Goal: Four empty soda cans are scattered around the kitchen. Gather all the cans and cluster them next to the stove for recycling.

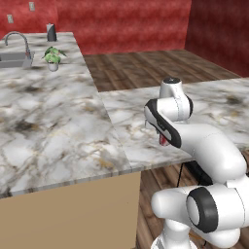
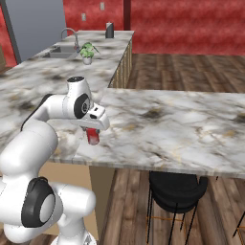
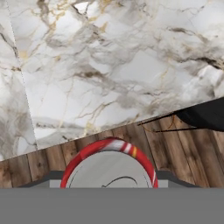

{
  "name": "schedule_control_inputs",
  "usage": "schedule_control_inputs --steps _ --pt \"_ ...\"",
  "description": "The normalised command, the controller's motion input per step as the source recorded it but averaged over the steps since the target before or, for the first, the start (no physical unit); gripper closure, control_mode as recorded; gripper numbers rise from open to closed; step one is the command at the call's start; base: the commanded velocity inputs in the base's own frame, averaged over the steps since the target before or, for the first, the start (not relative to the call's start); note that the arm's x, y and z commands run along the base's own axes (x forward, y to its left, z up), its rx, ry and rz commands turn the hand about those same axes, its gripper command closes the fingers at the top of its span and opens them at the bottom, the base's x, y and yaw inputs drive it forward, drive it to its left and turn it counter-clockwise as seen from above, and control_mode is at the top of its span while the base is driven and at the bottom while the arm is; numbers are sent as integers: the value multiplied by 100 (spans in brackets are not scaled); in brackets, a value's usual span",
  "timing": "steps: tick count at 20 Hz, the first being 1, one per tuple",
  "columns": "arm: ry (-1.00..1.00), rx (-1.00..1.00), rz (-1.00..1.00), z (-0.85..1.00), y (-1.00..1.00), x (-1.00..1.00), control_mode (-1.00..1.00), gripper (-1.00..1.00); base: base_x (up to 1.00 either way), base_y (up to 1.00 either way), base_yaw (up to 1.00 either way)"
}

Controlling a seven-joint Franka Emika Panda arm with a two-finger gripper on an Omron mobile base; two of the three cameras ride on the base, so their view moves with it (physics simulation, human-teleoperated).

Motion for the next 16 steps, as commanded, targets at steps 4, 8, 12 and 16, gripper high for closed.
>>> schedule_control_inputs --steps 4,8,12,16 --pt "0 0 0 0 0 0 100 100 -39 0 0" --pt "0 0 0 0 0 0 100 100 -50 0 0" --pt "0 0 0 0 0 0 100 100 -53 0 0" --pt "0 0 0 0 0 0 100 100 -38 14 10"
